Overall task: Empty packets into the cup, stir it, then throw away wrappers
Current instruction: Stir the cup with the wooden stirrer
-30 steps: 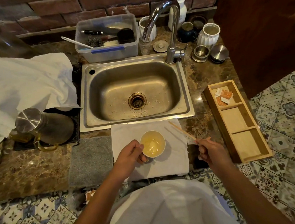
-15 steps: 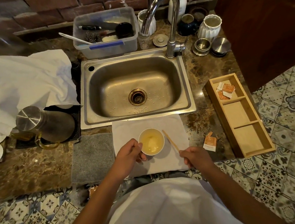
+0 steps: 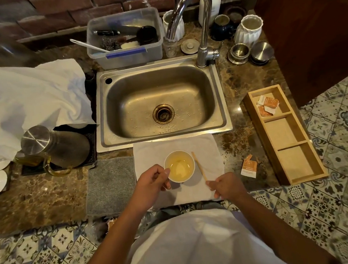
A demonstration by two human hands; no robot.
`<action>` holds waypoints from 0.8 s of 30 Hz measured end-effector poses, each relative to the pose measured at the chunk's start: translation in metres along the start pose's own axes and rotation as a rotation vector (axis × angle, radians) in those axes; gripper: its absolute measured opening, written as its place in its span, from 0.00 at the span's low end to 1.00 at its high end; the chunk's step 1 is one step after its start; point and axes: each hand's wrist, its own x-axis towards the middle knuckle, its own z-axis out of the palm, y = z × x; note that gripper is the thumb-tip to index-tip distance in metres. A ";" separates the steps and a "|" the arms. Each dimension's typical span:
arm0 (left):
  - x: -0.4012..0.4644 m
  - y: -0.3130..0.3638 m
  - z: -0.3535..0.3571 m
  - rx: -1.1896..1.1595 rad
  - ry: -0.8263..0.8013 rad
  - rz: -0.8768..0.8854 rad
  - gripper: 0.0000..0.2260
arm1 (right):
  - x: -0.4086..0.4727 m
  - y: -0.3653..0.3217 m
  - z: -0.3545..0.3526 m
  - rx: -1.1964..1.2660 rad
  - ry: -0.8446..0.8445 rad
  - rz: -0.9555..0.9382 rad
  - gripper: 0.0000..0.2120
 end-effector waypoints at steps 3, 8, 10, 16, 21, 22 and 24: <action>0.000 0.001 0.000 0.034 0.021 0.015 0.13 | -0.002 -0.005 -0.001 -0.081 0.006 0.001 0.21; 0.003 0.006 -0.006 0.308 0.070 0.034 0.15 | -0.007 -0.010 -0.005 -0.196 0.005 0.001 0.22; 0.000 0.017 -0.007 0.480 0.105 0.054 0.17 | -0.011 -0.012 -0.008 -0.217 -0.008 -0.017 0.22; -0.006 0.068 -0.009 0.703 0.238 0.260 0.17 | -0.016 -0.008 -0.035 -0.004 0.114 -0.089 0.21; 0.011 0.098 0.034 0.720 0.127 0.335 0.12 | -0.017 0.007 -0.070 0.106 0.290 -0.100 0.10; 0.016 0.101 0.045 0.711 0.098 0.349 0.11 | -0.017 0.012 -0.077 0.107 0.318 -0.102 0.09; 0.024 0.105 0.069 0.695 0.034 0.370 0.08 | -0.018 0.024 -0.090 0.101 0.364 -0.107 0.09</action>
